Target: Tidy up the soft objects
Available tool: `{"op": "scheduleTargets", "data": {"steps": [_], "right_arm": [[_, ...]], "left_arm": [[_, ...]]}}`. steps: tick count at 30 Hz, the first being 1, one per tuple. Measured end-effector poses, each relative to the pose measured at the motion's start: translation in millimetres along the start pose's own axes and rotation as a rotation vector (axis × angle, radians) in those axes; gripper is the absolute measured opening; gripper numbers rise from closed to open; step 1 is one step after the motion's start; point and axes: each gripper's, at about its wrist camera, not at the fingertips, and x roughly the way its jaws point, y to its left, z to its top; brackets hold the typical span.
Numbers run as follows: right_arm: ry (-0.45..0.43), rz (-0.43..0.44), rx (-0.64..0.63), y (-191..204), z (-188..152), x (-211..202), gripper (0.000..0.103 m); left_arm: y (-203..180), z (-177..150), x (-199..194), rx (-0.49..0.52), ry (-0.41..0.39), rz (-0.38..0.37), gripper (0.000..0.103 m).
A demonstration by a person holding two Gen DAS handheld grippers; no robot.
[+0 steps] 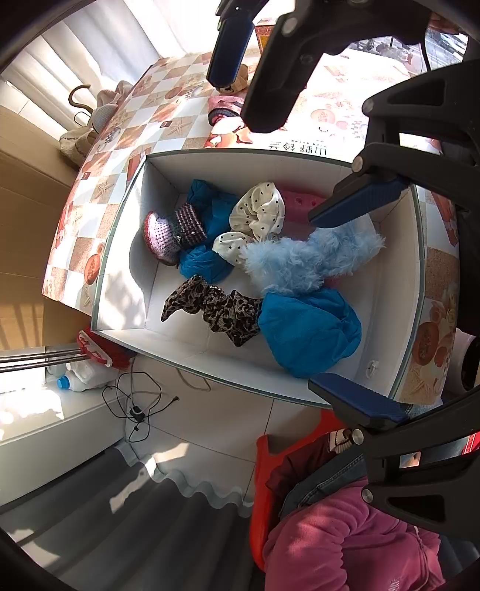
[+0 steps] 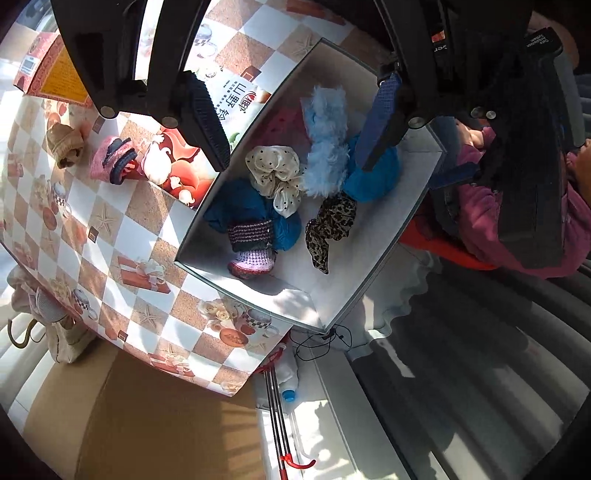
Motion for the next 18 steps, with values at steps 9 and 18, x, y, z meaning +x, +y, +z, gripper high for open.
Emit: {"op": "scheduleTargets", "data": {"steps": [9,18], "right_arm": [[-0.027,-0.013,0.009,-7.5,-13.7,-12.8,0.072],[-0.049,-0.010,0.043,-16.0,-24.6,-26.0,0.072]], "left_arm": [[0.7,-0.5,-2.1,-0.011,0.001,0.005,0.084],[7.9,0.6,-13.6,-0.038,-0.047,-0.052,0.084]]}}
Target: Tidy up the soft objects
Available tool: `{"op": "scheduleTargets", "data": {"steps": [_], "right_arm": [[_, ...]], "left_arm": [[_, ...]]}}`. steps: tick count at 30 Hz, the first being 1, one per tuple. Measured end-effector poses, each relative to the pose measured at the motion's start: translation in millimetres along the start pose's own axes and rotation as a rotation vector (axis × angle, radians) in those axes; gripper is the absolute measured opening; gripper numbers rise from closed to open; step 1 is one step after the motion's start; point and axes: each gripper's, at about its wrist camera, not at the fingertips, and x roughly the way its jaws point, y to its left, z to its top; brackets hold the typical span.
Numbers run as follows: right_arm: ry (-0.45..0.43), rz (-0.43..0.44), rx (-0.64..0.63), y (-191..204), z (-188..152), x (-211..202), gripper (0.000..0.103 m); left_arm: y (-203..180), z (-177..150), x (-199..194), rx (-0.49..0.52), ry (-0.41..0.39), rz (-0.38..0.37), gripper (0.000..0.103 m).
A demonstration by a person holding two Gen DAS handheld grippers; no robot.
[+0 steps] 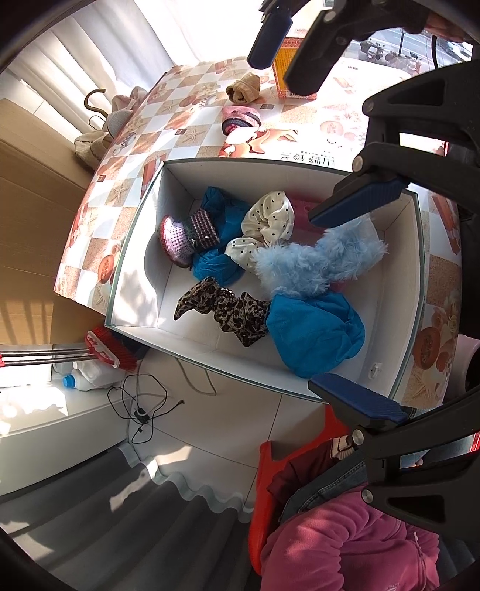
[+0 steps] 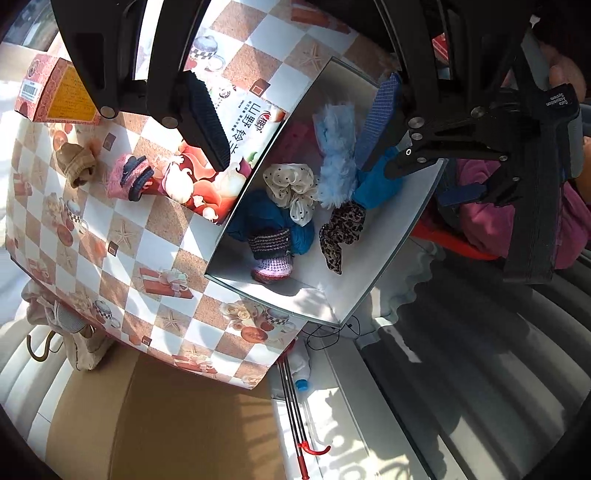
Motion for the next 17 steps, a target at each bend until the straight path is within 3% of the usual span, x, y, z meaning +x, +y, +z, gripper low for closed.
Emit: {"op": "scheduleTargets", "data": {"steps": [5,14,17], "right_arm": [[-0.007,0.002,0.005,-2.3,-3.6,-3.9,0.072],[-0.012,0.001,0.018,-8.3,-8.5,-7.5,0.072],[-0.018,-0.003,0.022,-11.0,-11.5,-9.9,0.072]], "left_arm": [[1.3,-2.4,-0.5,-0.029,0.006,-0.097,0.088],[-9.2,-9.7,-6.2,0.017,-0.049,0.031,0.092],[-9.7,-9.4,-5.1,0.018,-0.035,0.016,0.092]]}}
